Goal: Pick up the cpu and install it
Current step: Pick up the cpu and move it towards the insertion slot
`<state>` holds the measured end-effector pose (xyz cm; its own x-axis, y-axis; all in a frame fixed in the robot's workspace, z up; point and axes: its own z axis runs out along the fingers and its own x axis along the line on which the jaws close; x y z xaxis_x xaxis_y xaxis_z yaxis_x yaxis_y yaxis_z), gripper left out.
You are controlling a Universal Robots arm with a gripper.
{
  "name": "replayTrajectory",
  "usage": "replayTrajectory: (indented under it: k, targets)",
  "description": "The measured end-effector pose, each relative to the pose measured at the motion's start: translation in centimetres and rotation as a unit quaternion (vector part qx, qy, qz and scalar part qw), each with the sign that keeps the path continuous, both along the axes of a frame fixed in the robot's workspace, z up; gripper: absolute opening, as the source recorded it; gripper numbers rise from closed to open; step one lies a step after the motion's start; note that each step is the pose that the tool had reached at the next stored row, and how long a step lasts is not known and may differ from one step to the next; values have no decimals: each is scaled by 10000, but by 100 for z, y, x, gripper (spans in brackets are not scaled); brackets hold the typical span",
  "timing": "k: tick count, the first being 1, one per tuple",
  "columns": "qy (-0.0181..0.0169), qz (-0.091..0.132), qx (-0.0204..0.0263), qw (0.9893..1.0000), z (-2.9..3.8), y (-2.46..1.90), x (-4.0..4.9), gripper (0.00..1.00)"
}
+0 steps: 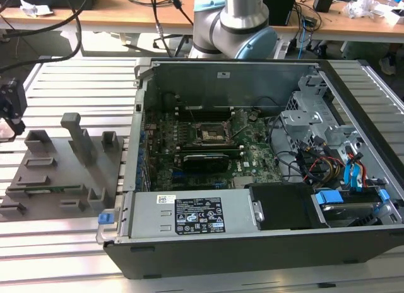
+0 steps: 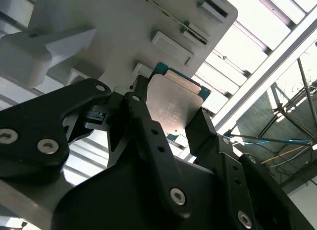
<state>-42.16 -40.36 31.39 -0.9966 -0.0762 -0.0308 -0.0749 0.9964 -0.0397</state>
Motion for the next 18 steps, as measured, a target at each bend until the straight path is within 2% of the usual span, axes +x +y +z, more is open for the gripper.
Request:
replayTrajectory:
  k: [2,10,14,18]
  targets:
    - [0,0,0,10000,89,0,0,55]
    - [0,0,0,10000,304,0,0,55]
    - [0,0,0,10000,471,0,0,55]
    - [0,0,0,10000,596,0,0,55]
